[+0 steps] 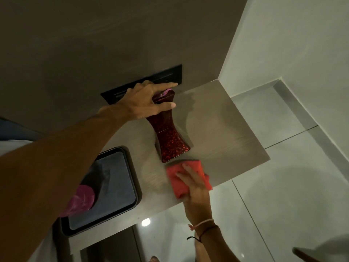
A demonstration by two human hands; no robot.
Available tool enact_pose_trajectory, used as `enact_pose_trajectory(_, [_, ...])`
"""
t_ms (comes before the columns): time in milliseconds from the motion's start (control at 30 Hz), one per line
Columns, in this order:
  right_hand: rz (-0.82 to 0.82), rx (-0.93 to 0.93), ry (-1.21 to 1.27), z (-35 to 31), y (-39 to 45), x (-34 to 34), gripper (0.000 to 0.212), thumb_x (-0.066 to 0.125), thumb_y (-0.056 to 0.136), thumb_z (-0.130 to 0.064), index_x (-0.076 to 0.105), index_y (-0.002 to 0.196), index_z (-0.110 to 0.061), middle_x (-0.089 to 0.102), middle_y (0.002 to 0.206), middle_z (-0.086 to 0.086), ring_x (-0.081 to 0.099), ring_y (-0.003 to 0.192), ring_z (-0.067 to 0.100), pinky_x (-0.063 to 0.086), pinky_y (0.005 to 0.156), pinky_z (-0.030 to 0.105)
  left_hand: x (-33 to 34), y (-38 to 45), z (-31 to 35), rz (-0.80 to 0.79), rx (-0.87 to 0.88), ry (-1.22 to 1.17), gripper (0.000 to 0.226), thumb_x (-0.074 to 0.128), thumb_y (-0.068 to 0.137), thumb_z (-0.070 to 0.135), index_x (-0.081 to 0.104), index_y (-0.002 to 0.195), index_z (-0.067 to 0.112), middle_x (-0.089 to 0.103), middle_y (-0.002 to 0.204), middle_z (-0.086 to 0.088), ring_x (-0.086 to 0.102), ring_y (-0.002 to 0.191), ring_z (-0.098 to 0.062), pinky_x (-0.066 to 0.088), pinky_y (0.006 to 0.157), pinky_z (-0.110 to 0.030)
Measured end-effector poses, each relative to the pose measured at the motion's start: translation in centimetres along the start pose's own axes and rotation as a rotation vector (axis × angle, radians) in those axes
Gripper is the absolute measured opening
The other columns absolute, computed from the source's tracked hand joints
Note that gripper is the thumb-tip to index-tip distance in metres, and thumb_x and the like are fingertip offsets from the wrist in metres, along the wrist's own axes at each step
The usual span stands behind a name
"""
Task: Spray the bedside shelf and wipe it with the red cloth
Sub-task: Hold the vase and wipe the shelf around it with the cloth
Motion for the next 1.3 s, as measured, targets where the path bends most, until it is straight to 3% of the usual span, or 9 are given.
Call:
enact_pose_trajectory(133, [0.46,0.216,0.217,-1.9,2.9,-1.6,0.061,0.045,0.091,0.002,0.044,0.15,-0.011,0.036,0.162,0.011,0.029,0.151,0.006,0.038,0.115,0.017,0.5,-0.3,0.2,0.017,0.013,0.038,0.071,0.057,0.09,0.065,0.027,0.154,0.057,0.047,0.147,-0.013,0.04,0.141,-0.035,0.03,0.117,-0.066])
enact_pose_trajectory(300, [0.103,0.211,-0.133,-4.7,5.4,2.8,0.079,0.048,0.093,0.001,0.009,0.16,-0.016,0.009,0.171,0.009,0.004,0.158,0.026,0.018,0.128,0.05,0.7,-0.6,0.6,0.043,0.004,0.041,0.071,0.056,0.089,0.067,0.027,0.153,0.058,0.045,0.149,-0.015,0.04,0.141,-0.037,0.03,0.116,-0.066])
enact_pose_trajectory(533, [-0.048,0.208,-0.326,-6.2,1.9,7.5,0.083,0.035,0.093,-0.007,-0.014,0.159,-0.011,-0.011,0.168,0.023,-0.008,0.156,0.041,0.011,0.128,0.056,0.8,-1.1,1.3,0.038,0.013,0.046,0.072,0.058,0.089,0.065,0.028,0.155,0.056,0.046,0.15,-0.015,0.039,0.143,-0.037,0.031,0.117,-0.066])
enact_pose_trajectory(633, [-0.055,0.193,-0.185,-7.3,0.6,8.0,0.094,0.06,0.095,-0.01,-0.005,0.161,-0.019,0.0,0.172,0.011,-0.001,0.158,0.028,0.014,0.128,0.051,0.8,-1.4,1.7,0.043,0.027,0.077,0.073,0.059,0.089,0.064,0.028,0.154,0.056,0.042,0.155,-0.016,0.036,0.146,-0.039,0.027,0.12,-0.065])
enact_pose_trajectory(800, [-0.408,0.192,0.283,-7.4,-2.1,5.8,0.073,0.05,0.097,0.002,0.026,0.157,-0.032,0.038,0.158,0.003,0.04,0.143,0.015,0.033,0.124,0.039,0.6,-2.1,2.4,0.027,0.027,0.099,0.074,0.059,0.09,0.062,0.025,0.156,0.055,0.034,0.161,-0.019,0.031,0.148,-0.042,0.023,0.121,-0.064])
enact_pose_trajectory(867, [-0.405,0.265,0.477,-7.6,-2.9,4.5,0.066,0.048,0.096,0.008,0.038,0.152,-0.025,0.042,0.155,0.002,0.043,0.138,0.011,0.037,0.121,0.04,0.9,-2.5,2.7,0.027,0.042,0.149,0.075,0.057,0.09,0.065,0.024,0.156,0.056,0.032,0.162,-0.019,0.031,0.148,-0.043,0.022,0.12,-0.064])
enact_pose_trajectory(967, [-0.236,0.432,0.764,-6.8,-3.3,1.7,0.037,0.06,0.1,-0.014,0.055,0.137,-0.019,0.06,0.142,0.004,0.059,0.129,0.02,0.05,0.109,0.045,2.2,-3.4,2.9,0.046,0.099,0.286,0.079,0.047,0.085,0.075,0.019,0.156,0.056,0.031,0.161,-0.019,0.035,0.143,-0.042,0.027,0.116,-0.06])
enact_pose_trajectory(1100, [-0.079,0.884,1.055,-3.5,-2.6,-2.9,0.044,0.075,0.087,-0.028,0.06,0.128,-0.019,0.067,0.128,0.021,0.069,0.104,0.052,0.055,0.072,0.074,4.2,-4.1,3.0,0.163,0.143,0.5,0.081,0.045,0.087,0.076,0.015,0.158,0.054,0.031,0.16,-0.019,0.038,0.139,-0.039,0.031,0.111,-0.055])
enact_pose_trajectory(1300, [-0.198,0.891,1.249,-1.8,-0.2,-7.0,0.03,0.063,0.085,-0.028,0.076,0.11,-0.015,0.075,0.113,0.023,0.071,0.091,0.056,0.055,0.061,0.065,5.7,-4.5,3.6,0.241,0.116,0.555,0.089,0.04,0.086,0.079,0.006,0.162,0.046,0.023,0.166,-0.023,0.026,0.152,-0.041,0.019,0.124,-0.06])
Point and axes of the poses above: each hand's wrist, its own y-axis towards the middle knuckle, its own x-axis out of the palm, z = x × y, the point moved 1 cm from there along y, towards the middle knuckle
